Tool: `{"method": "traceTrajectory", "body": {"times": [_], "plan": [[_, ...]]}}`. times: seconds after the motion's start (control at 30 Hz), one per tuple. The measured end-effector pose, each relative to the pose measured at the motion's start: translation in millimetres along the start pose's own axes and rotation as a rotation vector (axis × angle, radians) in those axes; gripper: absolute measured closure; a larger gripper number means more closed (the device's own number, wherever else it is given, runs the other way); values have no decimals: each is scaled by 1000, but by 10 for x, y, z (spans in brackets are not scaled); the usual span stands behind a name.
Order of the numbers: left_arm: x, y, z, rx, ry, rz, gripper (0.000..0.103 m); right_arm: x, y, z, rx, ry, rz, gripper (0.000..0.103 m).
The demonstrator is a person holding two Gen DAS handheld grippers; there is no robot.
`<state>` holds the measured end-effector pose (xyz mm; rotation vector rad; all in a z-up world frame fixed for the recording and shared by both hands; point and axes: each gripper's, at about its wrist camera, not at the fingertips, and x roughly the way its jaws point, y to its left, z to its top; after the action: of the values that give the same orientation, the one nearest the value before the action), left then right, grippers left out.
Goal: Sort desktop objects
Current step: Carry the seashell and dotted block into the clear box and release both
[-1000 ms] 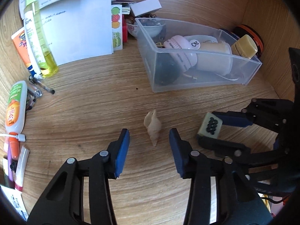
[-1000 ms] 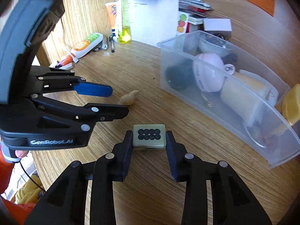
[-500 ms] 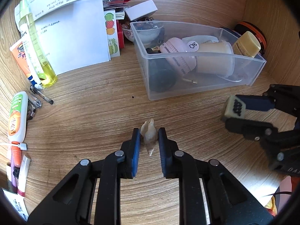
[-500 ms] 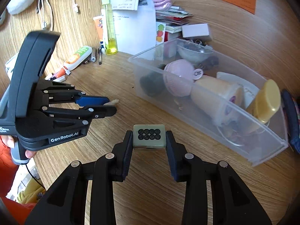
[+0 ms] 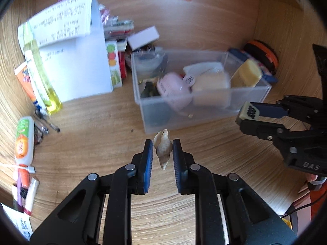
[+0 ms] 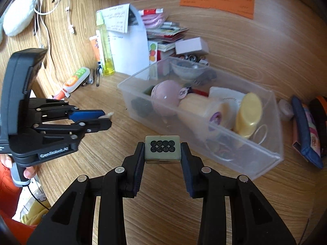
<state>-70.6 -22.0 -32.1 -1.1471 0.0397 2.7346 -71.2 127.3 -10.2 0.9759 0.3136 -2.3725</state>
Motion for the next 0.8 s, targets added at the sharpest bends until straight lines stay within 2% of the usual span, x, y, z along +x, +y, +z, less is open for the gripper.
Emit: {"method": "traceTrajectory", "body": {"times": [0.43,0.6,0.8], "plan": [[-182,-107,529,20,-105,-37,85,-273,-288,254,14,-80,-62,72],[-43,-69,619,5,-91,-50,85,-233,-345,357,3,-87,-78,72],[144,-41,712,6,-74,-62,85,3,-406,492,4,-74,-46,72]]}}
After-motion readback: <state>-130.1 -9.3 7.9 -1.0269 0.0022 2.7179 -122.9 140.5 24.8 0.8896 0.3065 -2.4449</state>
